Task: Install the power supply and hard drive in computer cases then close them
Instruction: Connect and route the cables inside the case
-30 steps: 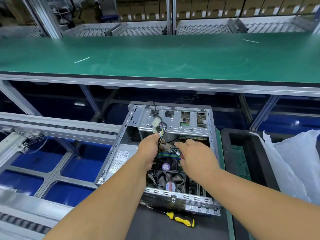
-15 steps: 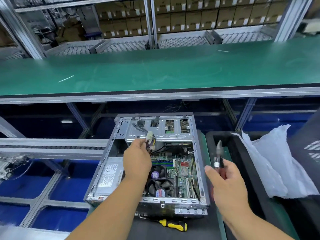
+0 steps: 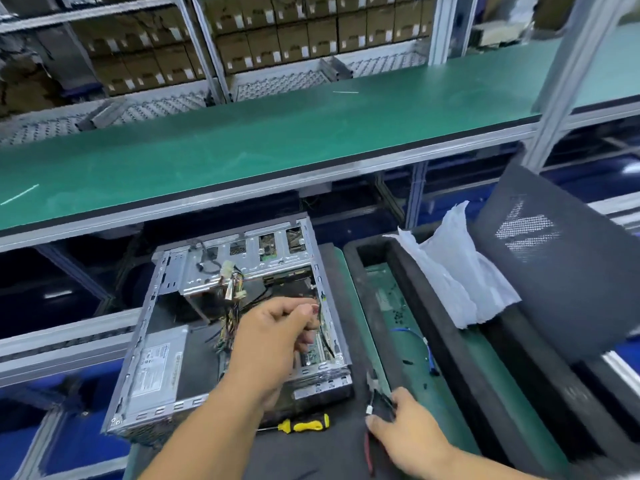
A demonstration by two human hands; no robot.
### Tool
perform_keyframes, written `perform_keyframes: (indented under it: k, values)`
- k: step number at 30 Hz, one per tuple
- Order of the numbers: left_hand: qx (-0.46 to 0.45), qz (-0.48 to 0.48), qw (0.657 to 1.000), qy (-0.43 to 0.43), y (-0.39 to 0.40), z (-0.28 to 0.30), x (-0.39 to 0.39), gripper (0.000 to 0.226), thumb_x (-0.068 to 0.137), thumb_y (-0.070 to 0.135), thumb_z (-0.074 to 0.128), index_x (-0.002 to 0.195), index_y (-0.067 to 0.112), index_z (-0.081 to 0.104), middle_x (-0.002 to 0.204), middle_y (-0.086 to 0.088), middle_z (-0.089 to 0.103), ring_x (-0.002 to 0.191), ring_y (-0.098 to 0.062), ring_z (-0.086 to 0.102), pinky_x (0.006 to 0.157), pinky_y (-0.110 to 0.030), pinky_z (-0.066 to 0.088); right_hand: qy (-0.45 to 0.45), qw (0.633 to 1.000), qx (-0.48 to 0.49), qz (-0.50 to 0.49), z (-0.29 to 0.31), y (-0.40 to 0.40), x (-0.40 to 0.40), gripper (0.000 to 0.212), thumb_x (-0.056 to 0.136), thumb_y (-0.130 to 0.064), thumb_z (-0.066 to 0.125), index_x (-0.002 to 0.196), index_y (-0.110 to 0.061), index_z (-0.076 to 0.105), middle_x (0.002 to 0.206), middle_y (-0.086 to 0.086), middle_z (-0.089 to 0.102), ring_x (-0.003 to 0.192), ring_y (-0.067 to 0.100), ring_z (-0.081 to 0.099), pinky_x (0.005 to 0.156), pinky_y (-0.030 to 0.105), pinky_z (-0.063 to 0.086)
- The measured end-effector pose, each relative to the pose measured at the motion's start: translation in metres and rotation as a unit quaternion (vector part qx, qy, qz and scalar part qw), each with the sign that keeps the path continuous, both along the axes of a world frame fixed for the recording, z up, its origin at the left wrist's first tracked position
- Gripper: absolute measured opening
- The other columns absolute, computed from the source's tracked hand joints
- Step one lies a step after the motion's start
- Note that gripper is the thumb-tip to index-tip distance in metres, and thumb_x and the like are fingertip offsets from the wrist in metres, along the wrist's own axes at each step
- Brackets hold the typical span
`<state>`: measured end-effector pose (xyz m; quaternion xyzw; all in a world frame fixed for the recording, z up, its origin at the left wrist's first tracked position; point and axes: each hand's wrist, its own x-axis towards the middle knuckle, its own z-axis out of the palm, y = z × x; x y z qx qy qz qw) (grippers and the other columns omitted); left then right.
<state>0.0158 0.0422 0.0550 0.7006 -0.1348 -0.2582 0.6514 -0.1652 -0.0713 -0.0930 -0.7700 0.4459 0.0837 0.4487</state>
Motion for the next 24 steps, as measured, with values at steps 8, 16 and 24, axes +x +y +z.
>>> perform_keyframes:
  k: [8, 16, 24]
  values:
    - [-0.183, 0.202, 0.934, 0.232, 0.047, 0.020, 0.088, 0.014, 0.107, 0.015, 0.050, 0.104, 0.009, 0.062, 0.083, -0.001, 0.061, 0.063, -0.005, 0.054, 0.056, -0.014, 0.046, 0.046, 0.984, -0.105, 0.138, 0.008, 0.004, -0.010, 0.039, 0.096, -0.045, 0.048, 0.133, -0.036, 0.057, 0.117, -0.005, 0.049, 0.116, 0.018, 0.058, 0.101, 0.033, 0.048]
    - [-0.121, 0.203, 0.944, 0.230, 0.046, 0.001, 0.083, 0.013, 0.103, 0.015, 0.059, 0.105, 0.006, 0.069, 0.073, -0.001, 0.067, 0.058, -0.007, 0.055, 0.050, -0.018, 0.047, 0.008, 0.995, -0.069, 0.075, 0.005, -0.004, 0.000, 0.033, 0.098, -0.024, 0.049, 0.117, -0.047, 0.063, 0.118, -0.011, 0.064, 0.107, 0.009, 0.062, 0.091, 0.021, 0.047]
    - [-0.059, 0.212, 0.943, 0.250, 0.049, -0.018, 0.078, 0.015, 0.100, 0.013, 0.063, 0.107, 0.001, 0.067, 0.073, -0.004, 0.067, 0.056, -0.010, 0.056, 0.049, -0.020, 0.046, -0.059, 0.989, -0.064, -0.123, -0.006, -0.066, 0.013, 0.026, 0.090, -0.010, 0.056, 0.107, -0.027, 0.066, 0.100, 0.000, 0.071, 0.080, 0.020, 0.068, 0.071, 0.032, 0.053]
